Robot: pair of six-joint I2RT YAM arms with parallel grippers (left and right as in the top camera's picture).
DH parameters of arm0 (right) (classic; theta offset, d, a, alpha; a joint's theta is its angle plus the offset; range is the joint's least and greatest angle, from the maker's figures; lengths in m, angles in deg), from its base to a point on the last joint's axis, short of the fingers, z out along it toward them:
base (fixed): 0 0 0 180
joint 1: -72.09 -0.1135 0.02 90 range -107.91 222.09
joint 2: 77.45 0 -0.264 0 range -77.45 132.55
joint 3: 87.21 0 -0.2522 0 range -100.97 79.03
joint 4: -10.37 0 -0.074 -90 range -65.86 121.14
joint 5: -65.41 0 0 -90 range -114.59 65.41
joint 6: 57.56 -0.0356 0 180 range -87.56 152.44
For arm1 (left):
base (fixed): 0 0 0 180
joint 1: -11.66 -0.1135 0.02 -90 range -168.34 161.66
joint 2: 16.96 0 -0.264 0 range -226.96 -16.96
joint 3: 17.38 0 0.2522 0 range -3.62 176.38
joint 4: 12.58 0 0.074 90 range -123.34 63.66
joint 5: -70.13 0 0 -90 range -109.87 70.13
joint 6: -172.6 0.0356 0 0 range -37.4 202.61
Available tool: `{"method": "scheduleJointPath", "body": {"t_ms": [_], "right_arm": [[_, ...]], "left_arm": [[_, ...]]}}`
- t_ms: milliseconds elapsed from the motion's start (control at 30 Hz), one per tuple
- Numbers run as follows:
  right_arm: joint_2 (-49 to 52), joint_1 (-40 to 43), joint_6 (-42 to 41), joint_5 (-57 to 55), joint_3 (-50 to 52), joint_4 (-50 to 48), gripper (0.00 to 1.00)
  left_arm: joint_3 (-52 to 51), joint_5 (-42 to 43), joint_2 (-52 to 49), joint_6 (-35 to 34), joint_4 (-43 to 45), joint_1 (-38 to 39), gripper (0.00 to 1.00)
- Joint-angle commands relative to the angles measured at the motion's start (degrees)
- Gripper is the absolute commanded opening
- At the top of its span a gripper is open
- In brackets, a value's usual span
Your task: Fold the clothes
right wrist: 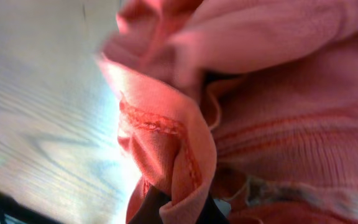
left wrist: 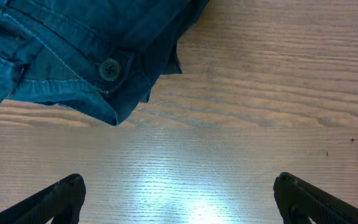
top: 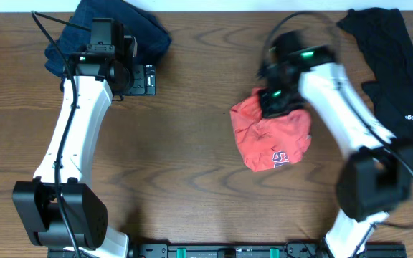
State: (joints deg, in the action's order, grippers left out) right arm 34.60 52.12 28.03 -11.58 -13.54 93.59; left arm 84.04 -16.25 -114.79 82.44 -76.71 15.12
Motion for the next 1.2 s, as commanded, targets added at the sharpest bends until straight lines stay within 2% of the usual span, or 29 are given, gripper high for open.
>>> {"method": "scheduleJointPath", "body": {"t_ms": [0, 167, 233, 333, 467, 667, 800, 967, 1033, 1067, 1133, 1167], "right_arm": [[3.5, -3.8, -2.0, -0.8, -0.3, 0.8, 0.09], [3.3, -5.9, -2.0, -0.8, -1.4, 1.3, 0.39], [2.1, -5.7, -2.0, -0.8, -3.3, 3.2, 0.44], [-0.6, -4.6, -1.5, -0.8, -6.7, 6.4, 0.46], [-4.7, -1.9, -1.6, -3.0, -8.1, 8.8, 0.70], [-5.6, 5.8, -0.8, -5.7, -6.3, 13.4, 0.73], [-5.6, 10.0, 2.7, -2.4, -1.4, 12.5, 0.73], [-5.6, 11.0, 6.7, 4.7, 5.9, 7.2, 0.69], [-5.6, 10.9, 6.7, 6.9, 9.0, 4.9, 0.61], [-5.6, 10.9, 6.8, 8.0, 10.1, 4.2, 0.52], [-5.6, 10.9, 8.5, 11.2, 11.6, 3.1, 0.15], [-5.6, 10.8, 9.5, 12.7, 11.8, 3.0, 0.01]], "left_arm": [[-0.2, -0.7, -0.3, 0.2, -0.2, -0.1, 0.98], [-0.2, -0.7, -0.3, 0.2, -0.2, -0.1, 0.98], [-0.2, -0.7, -0.3, 0.2, -0.1, -0.1, 0.98], [-0.2, -0.7, -0.3, 0.2, -0.1, -0.1, 0.98], [-0.2, -0.7, -0.3, 0.2, -0.1, -0.1, 0.98], [-0.2, -0.7, -0.3, 0.2, -0.1, -0.1, 0.98], [-0.2, -0.7, -0.3, 0.2, -0.1, -0.1, 0.98], [-0.2, -0.7, -0.3, 0.2, 0.1, -0.1, 0.98], [-0.2, -0.7, -0.3, 0.2, 0.1, -0.2, 0.98], [-0.2, -0.7, -0.3, 0.2, 0.1, -0.2, 0.98], [-0.2, -0.7, -0.3, 0.4, 0.1, -0.2, 0.98], [-0.2, -0.7, -0.3, 0.4, 0.2, -0.2, 0.98]]}}
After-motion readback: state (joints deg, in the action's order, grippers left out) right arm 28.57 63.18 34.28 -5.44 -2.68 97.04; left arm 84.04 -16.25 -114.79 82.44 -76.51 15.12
